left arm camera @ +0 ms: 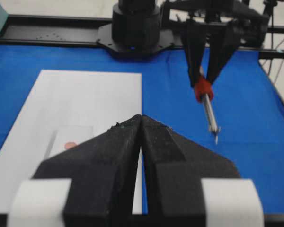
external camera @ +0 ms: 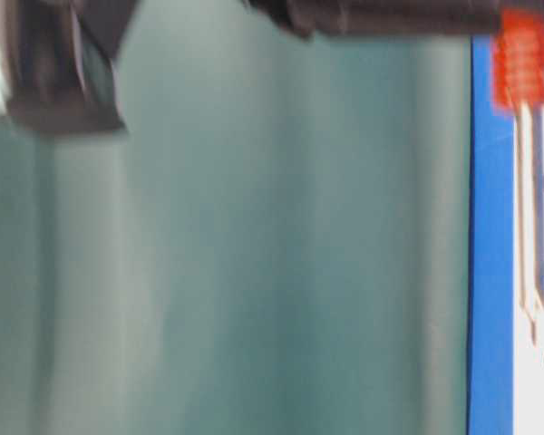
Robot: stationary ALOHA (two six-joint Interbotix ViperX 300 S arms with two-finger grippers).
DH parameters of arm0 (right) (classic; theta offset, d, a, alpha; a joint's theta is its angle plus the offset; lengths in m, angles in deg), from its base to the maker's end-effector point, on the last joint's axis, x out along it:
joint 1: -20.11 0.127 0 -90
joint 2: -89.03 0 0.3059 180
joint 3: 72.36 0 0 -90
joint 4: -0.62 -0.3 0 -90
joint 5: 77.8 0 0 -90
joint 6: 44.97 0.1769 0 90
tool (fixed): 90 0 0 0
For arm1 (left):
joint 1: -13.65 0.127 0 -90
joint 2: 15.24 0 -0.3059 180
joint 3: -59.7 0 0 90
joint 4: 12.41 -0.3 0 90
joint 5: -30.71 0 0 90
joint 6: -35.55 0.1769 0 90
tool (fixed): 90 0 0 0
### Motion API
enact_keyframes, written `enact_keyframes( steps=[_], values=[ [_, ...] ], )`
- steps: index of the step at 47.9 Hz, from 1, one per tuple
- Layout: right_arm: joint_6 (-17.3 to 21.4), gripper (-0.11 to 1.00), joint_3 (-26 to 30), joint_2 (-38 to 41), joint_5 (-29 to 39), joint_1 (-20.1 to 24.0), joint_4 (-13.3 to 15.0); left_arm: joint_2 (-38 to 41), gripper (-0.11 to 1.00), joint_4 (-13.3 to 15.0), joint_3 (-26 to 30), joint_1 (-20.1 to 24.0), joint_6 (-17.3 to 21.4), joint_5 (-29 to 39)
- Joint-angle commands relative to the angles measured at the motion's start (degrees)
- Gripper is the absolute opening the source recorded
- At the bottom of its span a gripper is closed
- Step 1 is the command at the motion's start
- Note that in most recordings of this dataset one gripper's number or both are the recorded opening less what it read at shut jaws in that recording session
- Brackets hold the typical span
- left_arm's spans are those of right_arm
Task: Touch the tip of the soldering iron to the mark.
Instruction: 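Carry the iron with the right gripper back below the board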
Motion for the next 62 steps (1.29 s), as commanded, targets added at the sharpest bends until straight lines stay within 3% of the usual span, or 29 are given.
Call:
enact_keyframes(
  steps=[1, 17, 26, 41, 62],
  values=[
    [0.0, 0.06, 4.22, 1.67, -0.44, -0.7, 0.35, 0.18, 0.0, 0.0, 0.62, -0.09, 0.0, -0.62],
    [0.26, 0.06, 13.1, 9.58, -0.44, -1.67, 0.44, 0.09, 0.0, 0.0, 0.7, -0.09, 0.0, -0.53],
    [0.62, 0.06, 13.1, 10.9, -2.11, -2.11, 0.44, -0.09, 0.0, 0.0, 0.62, -0.09, -0.09, -0.35],
    [0.62, 0.06, 11.69, 16.26, -13.36, -3.6, 0.26, -0.09, 0.0, 0.0, 0.62, -0.18, -0.09, -0.26],
    [0.62, 0.06, 10.55, 22.76, -22.06, -4.04, -0.53, -0.09, 0.0, 0.0, 0.62, -0.09, -0.09, 0.18]
  ],
)
